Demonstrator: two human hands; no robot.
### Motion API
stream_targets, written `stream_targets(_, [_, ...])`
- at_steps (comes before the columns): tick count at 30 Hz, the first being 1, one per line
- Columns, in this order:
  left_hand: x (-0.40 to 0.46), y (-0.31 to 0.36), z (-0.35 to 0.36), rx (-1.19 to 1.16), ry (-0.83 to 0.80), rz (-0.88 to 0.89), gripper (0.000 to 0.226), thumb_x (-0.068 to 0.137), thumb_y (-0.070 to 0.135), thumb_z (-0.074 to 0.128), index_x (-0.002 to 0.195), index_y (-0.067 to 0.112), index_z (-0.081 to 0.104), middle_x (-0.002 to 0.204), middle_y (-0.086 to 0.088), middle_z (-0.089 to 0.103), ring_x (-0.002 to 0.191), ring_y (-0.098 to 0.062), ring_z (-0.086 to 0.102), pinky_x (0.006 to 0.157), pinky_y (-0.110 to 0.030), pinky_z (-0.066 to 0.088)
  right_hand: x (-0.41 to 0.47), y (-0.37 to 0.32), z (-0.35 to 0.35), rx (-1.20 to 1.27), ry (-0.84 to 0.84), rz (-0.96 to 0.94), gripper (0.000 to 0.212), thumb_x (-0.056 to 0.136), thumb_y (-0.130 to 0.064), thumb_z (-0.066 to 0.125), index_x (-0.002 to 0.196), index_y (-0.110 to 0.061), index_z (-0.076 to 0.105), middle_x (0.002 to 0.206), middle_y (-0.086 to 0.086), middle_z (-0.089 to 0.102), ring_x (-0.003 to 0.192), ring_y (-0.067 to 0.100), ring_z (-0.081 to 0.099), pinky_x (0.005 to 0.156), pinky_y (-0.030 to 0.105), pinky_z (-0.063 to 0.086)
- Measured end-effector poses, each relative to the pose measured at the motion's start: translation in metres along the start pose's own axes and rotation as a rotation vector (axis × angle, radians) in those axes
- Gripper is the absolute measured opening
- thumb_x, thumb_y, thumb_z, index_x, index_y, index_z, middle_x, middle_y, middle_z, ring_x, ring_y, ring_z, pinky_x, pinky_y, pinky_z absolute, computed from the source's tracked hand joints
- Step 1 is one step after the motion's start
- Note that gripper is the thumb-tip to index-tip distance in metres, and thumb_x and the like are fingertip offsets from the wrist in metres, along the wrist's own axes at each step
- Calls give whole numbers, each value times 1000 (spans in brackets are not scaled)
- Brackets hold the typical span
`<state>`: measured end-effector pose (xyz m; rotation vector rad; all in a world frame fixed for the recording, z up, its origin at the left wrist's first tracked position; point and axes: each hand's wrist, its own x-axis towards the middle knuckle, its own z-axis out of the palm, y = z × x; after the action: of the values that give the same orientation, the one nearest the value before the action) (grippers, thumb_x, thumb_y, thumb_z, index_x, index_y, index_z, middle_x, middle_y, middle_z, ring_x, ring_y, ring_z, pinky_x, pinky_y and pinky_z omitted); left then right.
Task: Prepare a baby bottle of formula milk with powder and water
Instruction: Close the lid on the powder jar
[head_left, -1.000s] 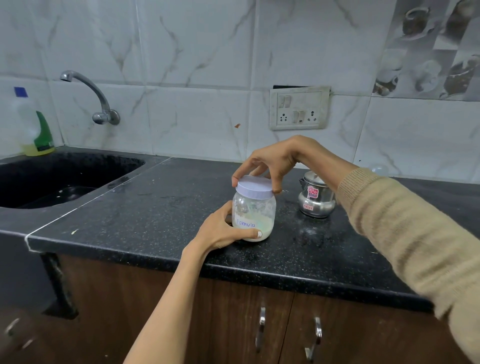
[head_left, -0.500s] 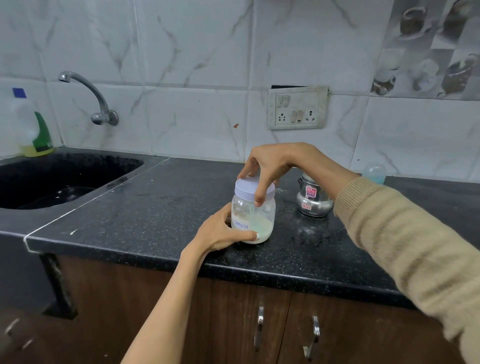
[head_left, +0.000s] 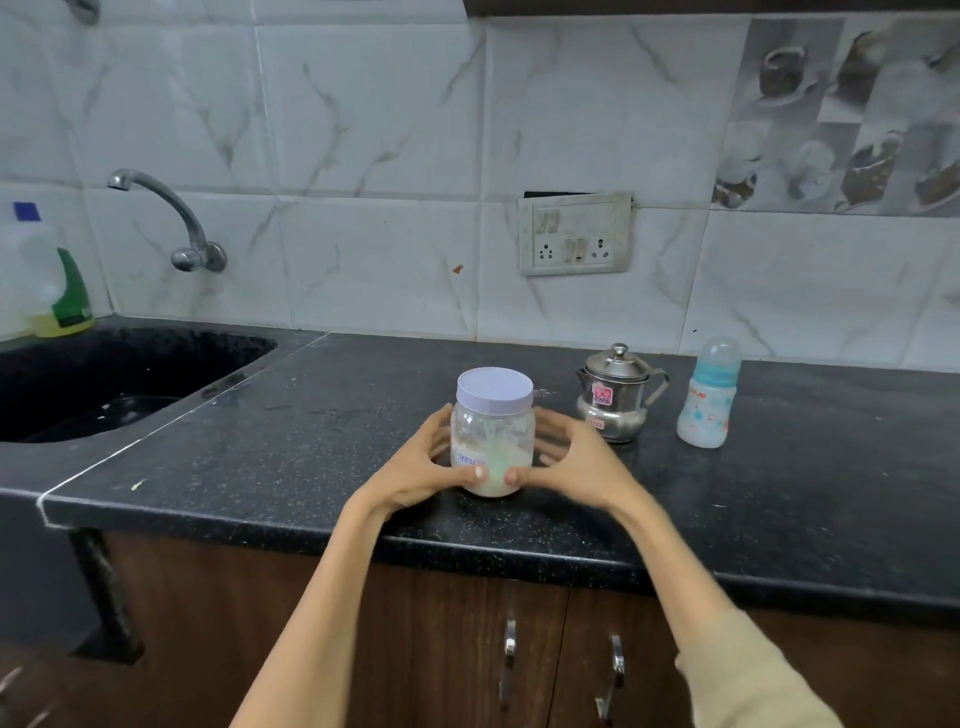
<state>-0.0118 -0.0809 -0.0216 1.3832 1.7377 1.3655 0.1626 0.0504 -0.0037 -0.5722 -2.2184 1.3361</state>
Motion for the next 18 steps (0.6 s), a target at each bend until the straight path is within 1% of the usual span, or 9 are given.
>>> stream_targets(2, [-3, 3, -6, -36, 29, -10, 79, 82, 51, 64, 147, 25, 28, 147, 10, 39, 132, -9, 41, 109, -31, 34, -2, 9, 13, 58, 16, -24, 82, 48, -32, 91, 122, -28, 56, 130, -3, 61, 115, 9, 61, 99, 34, 50])
stream_targets(4, [-4, 3, -8, -82, 76, -37, 66, 91, 65, 30, 145, 27, 35, 145, 12, 41, 131, -9, 43, 112, -38, 29, -2, 11, 19, 68, 59, -32, 77, 54, -28, 91, 123, -21, 57, 124, -2, 64, 111, 9, 63, 93, 28, 53])
stream_targets(5, [-4, 3, -8, -124, 90, -55, 63, 95, 61, 21, 144, 26, 37, 142, 10, 46, 128, -10, 46, 112, -40, 29, -1, 13, 20, 54, 79, -36, 78, 56, -28, 90, 125, -18, 56, 125, -2, 63, 110, 9, 63, 92, 26, 53])
stream_targets(8, [-3, 3, -3, -88, 89, -22, 37, 103, 33, 29, 130, 25, 53, 124, 9, 63, 115, -5, 58, 106, -35, 41, 4, 14, 17, 14, 61, -27, 83, 57, -36, 88, 130, -18, 53, 134, -1, 56, 116, 13, 60, 97, 33, 51])
stream_targets(10, [-1, 4, 1, -79, 122, 14, 29, 102, 22, 37, 122, 23, 58, 112, 12, 66, 102, 2, 63, 93, -23, 51, 6, 11, 13, -27, 8, -14, 83, 60, -38, 85, 133, -19, 50, 139, -1, 50, 122, 15, 56, 102, 37, 47])
stream_targets(12, [3, -1, 2, -87, 171, 47, 26, 100, 17, 41, 120, 17, 59, 106, 11, 67, 94, 5, 65, 77, -14, 52, 12, 10, 10, -50, -38, 0, 75, 71, -26, 81, 136, -16, 44, 140, -4, 48, 125, 14, 52, 106, 32, 43])
stream_targets(14, [8, -6, 3, -101, 218, 69, 25, 99, 16, 44, 119, 12, 60, 106, 6, 67, 95, -4, 66, 74, -13, 53, 21, 12, 5, -77, -29, 30, 70, 78, -17, 76, 137, -14, 39, 139, -2, 48, 125, 16, 52, 106, 30, 41])
stream_targets(16, [17, -9, 3, -108, 259, 60, 26, 99, 15, 46, 119, 9, 61, 107, 0, 67, 100, -12, 64, 76, -15, 55, 33, 14, 2, -110, -8, 62, 69, 78, -17, 76, 135, -14, 38, 141, 5, 49, 124, 19, 54, 108, 40, 41])
stream_targets(18, [28, -14, 1, -89, 281, 47, 27, 99, 16, 46, 120, 7, 61, 111, -6, 67, 104, -18, 63, 79, -17, 55, 46, 13, 1, -115, -18, 90, 67, 78, -15, 75, 134, -12, 38, 142, 8, 49, 125, 21, 53, 108, 44, 40])
